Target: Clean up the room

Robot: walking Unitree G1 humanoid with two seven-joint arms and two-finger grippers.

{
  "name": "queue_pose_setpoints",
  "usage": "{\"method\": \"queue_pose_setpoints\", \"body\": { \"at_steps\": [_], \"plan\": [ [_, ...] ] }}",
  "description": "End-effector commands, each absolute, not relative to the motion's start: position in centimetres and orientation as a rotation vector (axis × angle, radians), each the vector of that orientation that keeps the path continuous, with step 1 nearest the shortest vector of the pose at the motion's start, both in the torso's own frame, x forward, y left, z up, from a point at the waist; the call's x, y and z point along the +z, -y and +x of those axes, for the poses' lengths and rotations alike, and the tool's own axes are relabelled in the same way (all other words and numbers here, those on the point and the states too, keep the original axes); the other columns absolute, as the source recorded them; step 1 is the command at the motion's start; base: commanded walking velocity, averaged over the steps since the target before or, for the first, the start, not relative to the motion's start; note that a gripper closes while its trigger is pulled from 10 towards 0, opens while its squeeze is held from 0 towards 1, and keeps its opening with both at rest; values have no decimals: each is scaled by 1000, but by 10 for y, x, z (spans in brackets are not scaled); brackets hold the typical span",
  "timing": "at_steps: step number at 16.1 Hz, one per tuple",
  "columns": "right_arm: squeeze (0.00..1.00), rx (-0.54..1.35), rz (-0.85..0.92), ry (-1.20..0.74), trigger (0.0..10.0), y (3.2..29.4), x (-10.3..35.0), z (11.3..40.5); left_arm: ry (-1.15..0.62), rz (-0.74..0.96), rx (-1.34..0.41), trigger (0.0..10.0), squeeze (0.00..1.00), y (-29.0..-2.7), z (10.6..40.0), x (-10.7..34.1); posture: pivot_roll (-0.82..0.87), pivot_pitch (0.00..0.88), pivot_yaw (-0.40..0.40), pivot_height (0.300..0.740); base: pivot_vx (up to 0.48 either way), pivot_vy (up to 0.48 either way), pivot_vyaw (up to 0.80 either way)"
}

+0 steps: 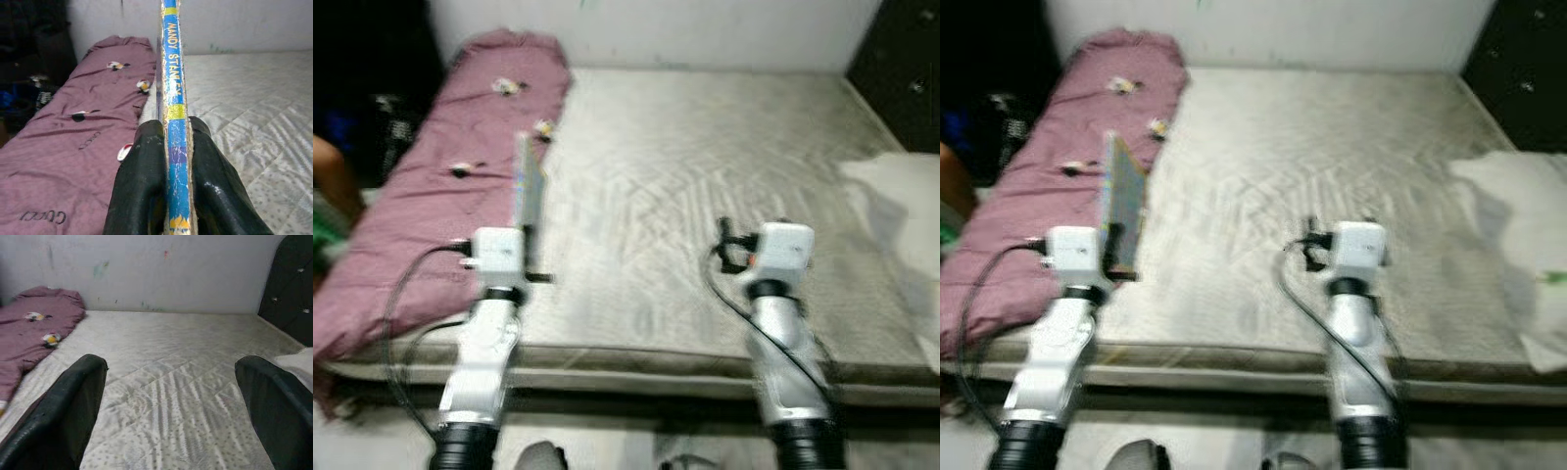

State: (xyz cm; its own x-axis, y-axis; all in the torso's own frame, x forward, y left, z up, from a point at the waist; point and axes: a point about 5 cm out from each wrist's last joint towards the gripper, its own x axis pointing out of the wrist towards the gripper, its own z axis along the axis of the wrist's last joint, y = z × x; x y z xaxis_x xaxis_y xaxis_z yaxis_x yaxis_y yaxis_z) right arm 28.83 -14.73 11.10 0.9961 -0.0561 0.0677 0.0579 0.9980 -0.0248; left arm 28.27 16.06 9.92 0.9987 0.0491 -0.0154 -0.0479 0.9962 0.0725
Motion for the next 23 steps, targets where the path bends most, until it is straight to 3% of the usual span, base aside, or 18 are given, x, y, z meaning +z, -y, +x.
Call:
{"method": "queue_pose_setpoints", "body": {
  "at_steps": [1, 6, 12, 23],
  "plan": [
    [0, -74, -38, 66, 10000, 156, 110, 288, 30, 63, 38, 10000, 0, -156, 285, 109, -24, 0, 17, 740, 0, -382, 0],
    [0, -69, -36, 65, 10000, 155, 110, 288, 31, 61, 35, 10000, 0, -155, 285, 109, -26, 0, 17, 740, 0, -380, 0],
    [0, -65, -37, 64, 10000, 155, 109, 288, 60, 16, -6, 10000, 0, -153, 285, 113, -26, 0, 14, 740, 0, 0, 0],
    [0, -68, -36, 65, 10000, 156, 109, 288, 60, 0, -31, 10000, 0, -151, 283, 112, -29, 0, 15, 740, 302, 0, 0]
  ]
}}
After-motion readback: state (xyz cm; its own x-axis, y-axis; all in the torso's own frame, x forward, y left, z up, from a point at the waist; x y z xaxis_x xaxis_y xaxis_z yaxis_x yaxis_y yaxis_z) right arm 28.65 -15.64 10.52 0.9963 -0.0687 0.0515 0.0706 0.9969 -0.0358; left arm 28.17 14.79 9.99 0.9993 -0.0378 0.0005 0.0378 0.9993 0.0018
